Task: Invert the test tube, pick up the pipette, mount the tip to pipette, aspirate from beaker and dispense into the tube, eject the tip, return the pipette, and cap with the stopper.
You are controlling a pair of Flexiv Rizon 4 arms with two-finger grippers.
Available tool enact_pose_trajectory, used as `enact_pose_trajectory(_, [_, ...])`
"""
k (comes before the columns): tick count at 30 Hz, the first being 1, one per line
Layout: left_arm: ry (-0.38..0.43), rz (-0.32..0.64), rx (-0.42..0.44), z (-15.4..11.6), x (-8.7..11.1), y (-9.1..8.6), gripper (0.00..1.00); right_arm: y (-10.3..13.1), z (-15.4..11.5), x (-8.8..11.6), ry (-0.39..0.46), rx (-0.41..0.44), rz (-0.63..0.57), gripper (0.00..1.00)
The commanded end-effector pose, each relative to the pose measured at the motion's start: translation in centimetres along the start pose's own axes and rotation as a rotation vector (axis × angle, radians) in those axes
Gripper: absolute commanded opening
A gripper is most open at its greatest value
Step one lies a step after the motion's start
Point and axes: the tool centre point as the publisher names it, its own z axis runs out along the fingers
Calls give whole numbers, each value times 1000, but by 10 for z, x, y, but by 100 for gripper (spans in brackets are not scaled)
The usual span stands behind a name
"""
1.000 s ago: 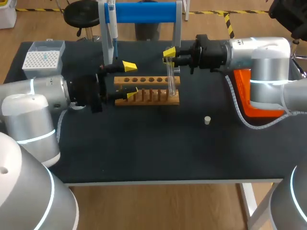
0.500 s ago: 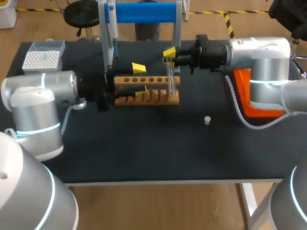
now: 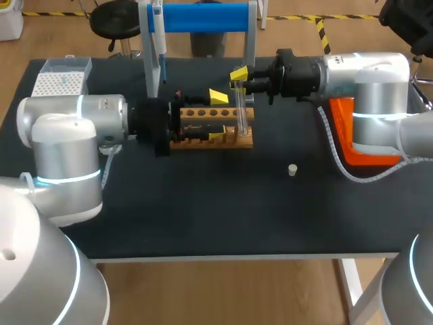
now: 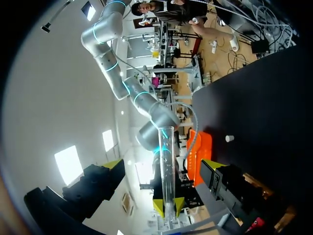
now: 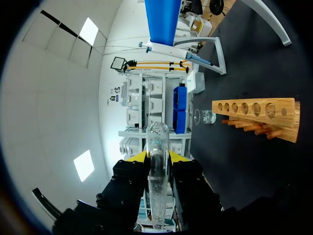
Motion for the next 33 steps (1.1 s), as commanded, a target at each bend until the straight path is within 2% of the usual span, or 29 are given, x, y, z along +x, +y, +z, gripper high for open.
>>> enact_pose_trajectory(1, [7,1,22,17,1,5,100,0,0,1,-2,-1,0,0])
enact_pose_trajectory(11, [1,-9,43,30,0,4,99,0,0,1,-2,-1,0,0])
enact_pose_trajectory(21, [-1,1,31,35,0,4,88,0,0,1,-2,-1,0,0])
enact_pose_trajectory(27, [-8,-1,33,39,0,4,73,0,0,1,-2,-1,0,0])
enact_pose_trajectory(33, [-9,-4,41,43,0,4,67,0,0,1,-2,-1,0,0])
